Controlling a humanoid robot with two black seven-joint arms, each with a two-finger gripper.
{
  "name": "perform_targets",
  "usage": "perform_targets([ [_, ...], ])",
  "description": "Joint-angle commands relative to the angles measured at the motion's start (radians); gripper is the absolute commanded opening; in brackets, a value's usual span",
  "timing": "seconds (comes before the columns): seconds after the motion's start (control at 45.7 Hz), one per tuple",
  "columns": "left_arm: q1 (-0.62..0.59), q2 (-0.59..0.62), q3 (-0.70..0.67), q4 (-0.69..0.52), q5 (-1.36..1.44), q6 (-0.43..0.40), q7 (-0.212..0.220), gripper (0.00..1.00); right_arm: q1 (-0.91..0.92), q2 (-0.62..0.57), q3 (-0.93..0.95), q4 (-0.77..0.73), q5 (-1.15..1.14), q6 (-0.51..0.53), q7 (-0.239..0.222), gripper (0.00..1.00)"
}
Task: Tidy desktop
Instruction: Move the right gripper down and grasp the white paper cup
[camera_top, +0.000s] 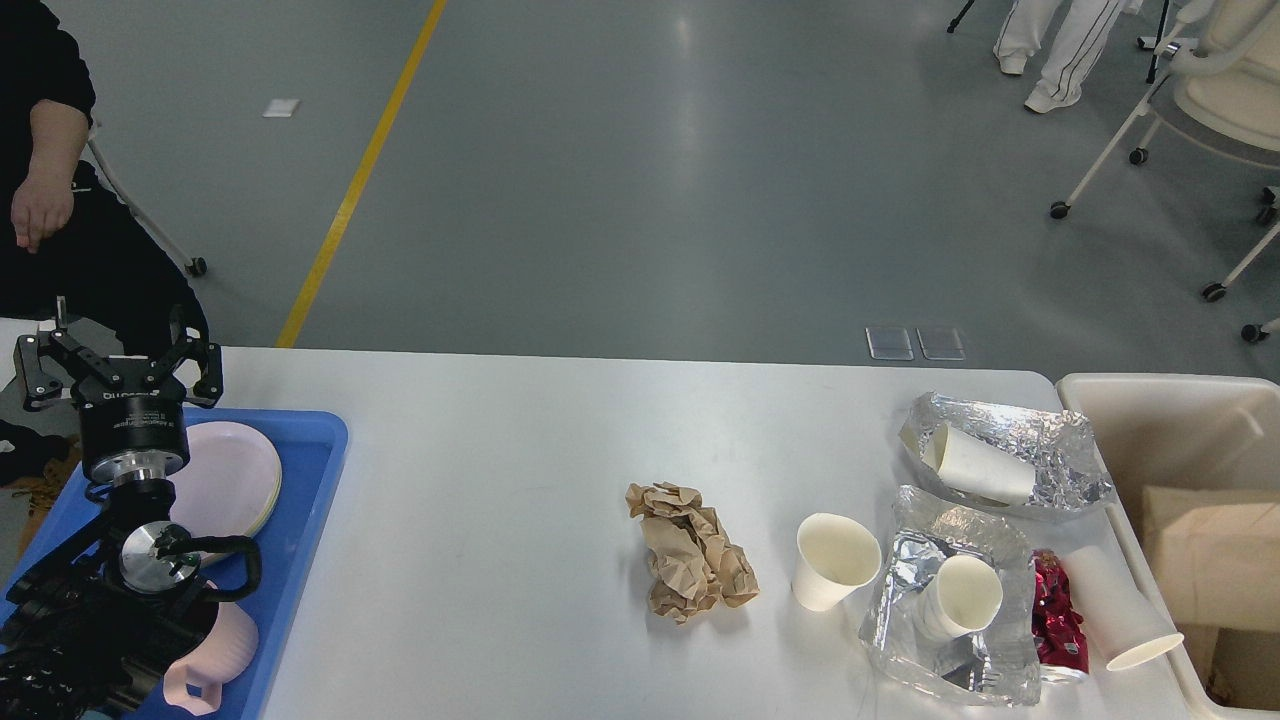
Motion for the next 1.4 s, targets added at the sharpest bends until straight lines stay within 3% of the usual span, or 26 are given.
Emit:
perform_targets([
  [0.0,0.000,0.000,0.000,0.000,0.000,0.000,0.000,0.96,-0.010,0.069,0.002,-0.030,0.032,0.000,0.000,1.00],
  [0.109,0.000,0.000,0.000,0.000,0.000,0.000,0.000,0.96,0.008,0.106,0.002,-0.019,0.034,0.019,0.003,1.00],
  [0.306,0.000,0.000,0.000,0.000,0.000,0.000,0.000,0.96,0.100,0.208,-0.024,0.001,0.016,0.145,-0.002,1.00],
  [0.438,0.000,0.000,0.000,0.000,0.000,0.000,0.000,0.96,0.203,0.282,-0.140,0.045,-0.020,0.187,-0.009,1.00],
  [0.635,0.000,0.000,0.000,0.000,0.000,0.000,0.000,0.96,0.395,0.415,-0.433,0.275,-0.056,0.258,-0.019,1.00],
  [1.051,0.000,0.000,0.000,0.000,-0.001,0.000,0.000,0.96,0.711,0.445,-0.483,0.976,-0.112,0.247,-0.180,1.00],
  [1.16,0.000,0.000,0.000,0.000,0.000,0.000,0.000,0.96,0.743,0.435,-0.498,1.053,-0.115,0.240,-0.186,1.00],
  [1.379,0.000,0.000,0.000,0.000,-0.001,0.000,0.000,0.96,0.781,0.428,-0.532,1.064,-0.109,0.224,-0.186,1.00],
])
